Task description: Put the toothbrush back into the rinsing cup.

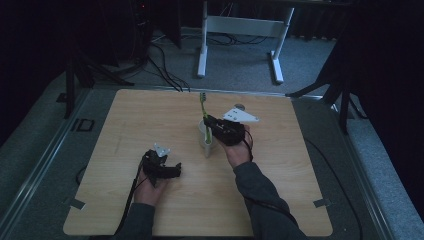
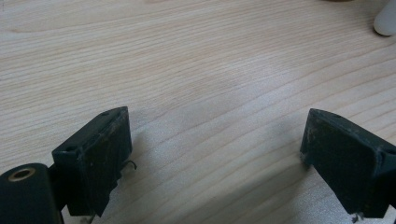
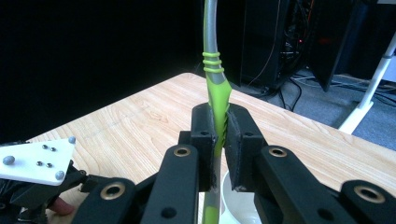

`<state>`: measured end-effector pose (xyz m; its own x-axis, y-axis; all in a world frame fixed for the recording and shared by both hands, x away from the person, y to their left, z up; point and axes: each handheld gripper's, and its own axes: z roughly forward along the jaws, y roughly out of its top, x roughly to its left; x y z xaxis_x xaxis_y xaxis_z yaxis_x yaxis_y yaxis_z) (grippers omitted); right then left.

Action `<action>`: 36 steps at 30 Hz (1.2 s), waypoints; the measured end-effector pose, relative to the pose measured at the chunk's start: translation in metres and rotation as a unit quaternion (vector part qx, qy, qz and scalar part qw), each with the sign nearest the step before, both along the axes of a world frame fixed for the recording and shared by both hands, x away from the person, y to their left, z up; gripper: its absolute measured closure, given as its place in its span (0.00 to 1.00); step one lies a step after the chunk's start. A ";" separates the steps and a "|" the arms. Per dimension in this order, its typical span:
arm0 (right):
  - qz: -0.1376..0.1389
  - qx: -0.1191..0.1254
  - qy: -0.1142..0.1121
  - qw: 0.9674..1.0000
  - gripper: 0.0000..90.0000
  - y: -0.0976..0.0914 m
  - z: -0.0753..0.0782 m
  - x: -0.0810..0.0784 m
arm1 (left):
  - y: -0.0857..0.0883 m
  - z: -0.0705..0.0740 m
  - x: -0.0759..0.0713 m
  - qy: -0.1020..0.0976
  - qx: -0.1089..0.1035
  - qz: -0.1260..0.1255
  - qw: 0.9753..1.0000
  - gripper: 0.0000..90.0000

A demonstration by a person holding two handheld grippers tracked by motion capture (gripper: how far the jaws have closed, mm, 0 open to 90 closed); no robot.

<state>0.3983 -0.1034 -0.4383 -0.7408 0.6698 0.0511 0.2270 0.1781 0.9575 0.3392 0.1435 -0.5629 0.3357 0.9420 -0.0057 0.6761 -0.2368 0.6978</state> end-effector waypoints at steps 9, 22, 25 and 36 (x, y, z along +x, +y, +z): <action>0.001 -0.007 -0.003 1.000 0.91 0.000 -0.004 -0.001 | 0.000 0.000 0.000 0.000 0.000 0.000 1.000 0.10; 0.000 -0.017 0.012 1.000 0.79 -0.002 -0.010 -0.003 | 0.000 0.000 0.000 0.000 0.000 0.000 1.000 0.10; 0.003 -0.018 0.021 1.000 0.51 -0.004 -0.012 -0.006 | 0.000 0.000 0.000 0.000 -0.001 0.000 1.000 0.10; 0.016 -0.030 0.045 0.998 0.43 -0.014 -0.024 -0.015 | 0.000 0.000 0.000 0.000 0.000 0.000 1.000 0.10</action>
<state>0.3832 -0.1169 -0.4622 -0.7564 0.6493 0.0790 0.3047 0.2429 0.9210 0.3392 0.1434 -0.5630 0.3362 0.9418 -0.0059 0.6758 -0.2368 0.6981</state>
